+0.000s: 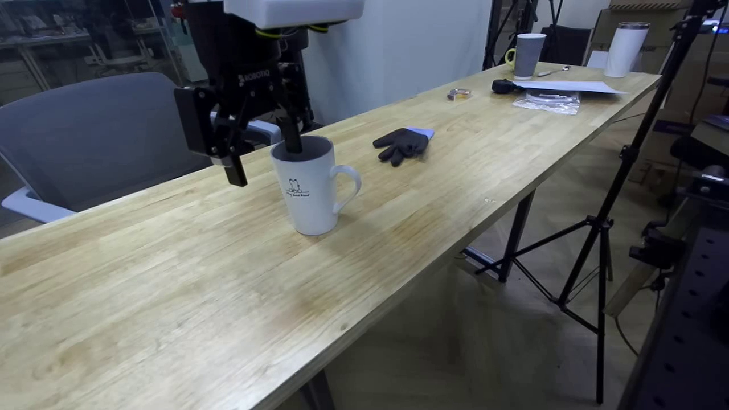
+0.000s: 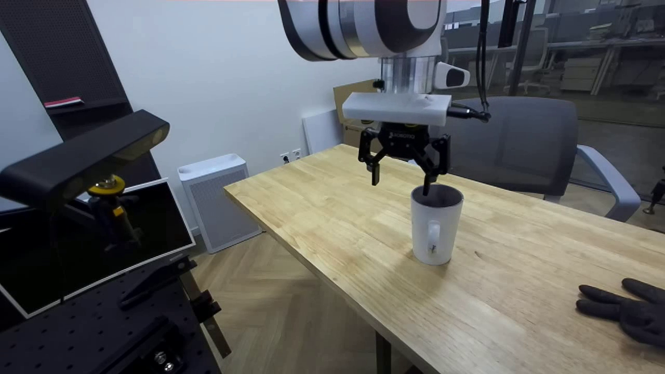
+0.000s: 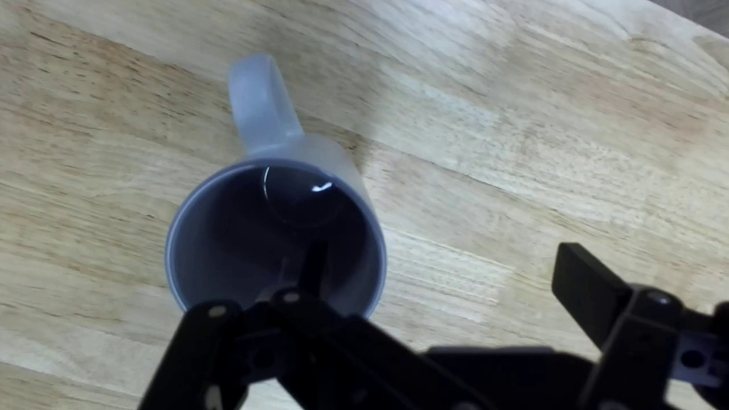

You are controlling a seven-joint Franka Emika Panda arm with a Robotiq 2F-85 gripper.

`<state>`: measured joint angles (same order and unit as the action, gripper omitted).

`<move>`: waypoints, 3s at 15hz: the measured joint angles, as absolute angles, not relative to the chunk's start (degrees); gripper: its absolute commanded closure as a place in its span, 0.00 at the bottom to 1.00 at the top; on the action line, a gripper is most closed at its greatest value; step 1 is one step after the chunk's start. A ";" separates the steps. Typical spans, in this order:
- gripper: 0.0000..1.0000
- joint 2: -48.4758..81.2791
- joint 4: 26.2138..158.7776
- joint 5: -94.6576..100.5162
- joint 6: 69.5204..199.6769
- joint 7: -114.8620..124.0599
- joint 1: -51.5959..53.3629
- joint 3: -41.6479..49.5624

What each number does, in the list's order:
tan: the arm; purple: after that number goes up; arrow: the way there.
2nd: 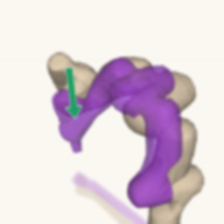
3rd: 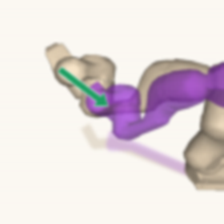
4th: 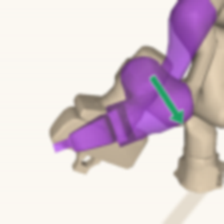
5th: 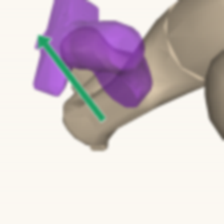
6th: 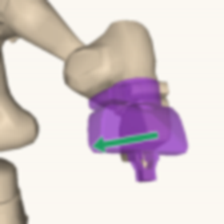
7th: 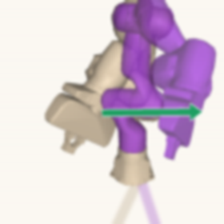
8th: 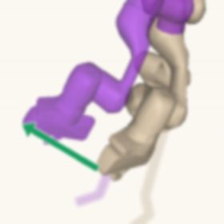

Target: Move the white mug to the left

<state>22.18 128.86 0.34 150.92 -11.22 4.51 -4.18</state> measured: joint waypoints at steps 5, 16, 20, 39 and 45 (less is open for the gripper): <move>0.00 23.53 128.90 -0.21 152.00 -12.57 3.61 -5.90; 0.26 26.33 129.10 -2.48 152.56 -18.12 -1.42 -8.61; 0.54 26.73 129.09 -2.42 152.57 -18.57 -1.67 -8.61; 0.96 26.32 128.74 -2.49 152.82 -19.31 -2.10 -9.38; 0.96 25.80 128.39 -3.78 152.75 -19.31 -2.18 -10.30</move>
<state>25.80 128.39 -3.78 152.75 -19.31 -2.18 -10.30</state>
